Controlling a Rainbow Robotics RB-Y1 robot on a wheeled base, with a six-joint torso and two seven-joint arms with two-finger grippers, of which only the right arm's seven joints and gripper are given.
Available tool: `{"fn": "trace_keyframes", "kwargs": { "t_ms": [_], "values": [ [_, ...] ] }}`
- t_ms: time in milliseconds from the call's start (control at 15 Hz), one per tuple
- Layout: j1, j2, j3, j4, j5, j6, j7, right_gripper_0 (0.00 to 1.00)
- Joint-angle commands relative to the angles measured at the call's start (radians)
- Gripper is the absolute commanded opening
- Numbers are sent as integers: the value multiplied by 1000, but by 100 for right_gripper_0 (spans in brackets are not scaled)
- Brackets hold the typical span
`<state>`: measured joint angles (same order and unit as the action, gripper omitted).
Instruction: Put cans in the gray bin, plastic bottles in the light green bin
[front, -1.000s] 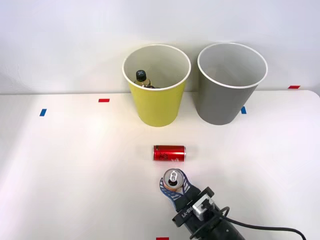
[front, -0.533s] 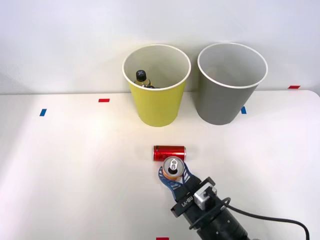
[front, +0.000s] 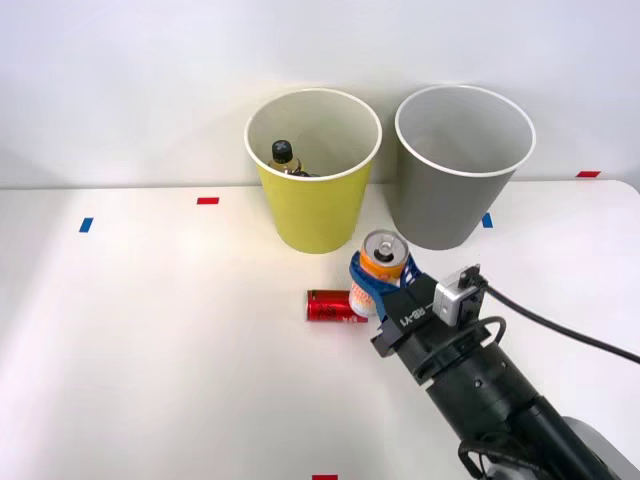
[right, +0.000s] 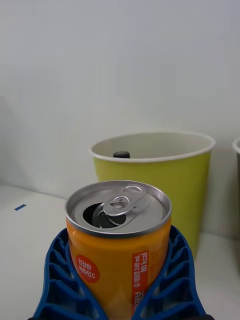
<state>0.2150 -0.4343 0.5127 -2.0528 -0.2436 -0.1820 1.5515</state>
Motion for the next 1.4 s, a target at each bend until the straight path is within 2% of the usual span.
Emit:
{"fn": "trace_keyframes", "kwargs": {
  "t_ms": [67,333,733,1067,1200,1400],
  "values": [
    [-59,34,-60,-1,-17,3,-24,0],
    [-146,62,-135,-1,-45,22,-56,0],
    [-370,85,-303,-4,-80,299,-103,0],
    [-482,80,-398,-4,-109,518,-143,0],
    [-520,71,-419,37,-112,546,-149,0],
    [-597,51,-419,198,-108,452,-146,0]
  ]
}}
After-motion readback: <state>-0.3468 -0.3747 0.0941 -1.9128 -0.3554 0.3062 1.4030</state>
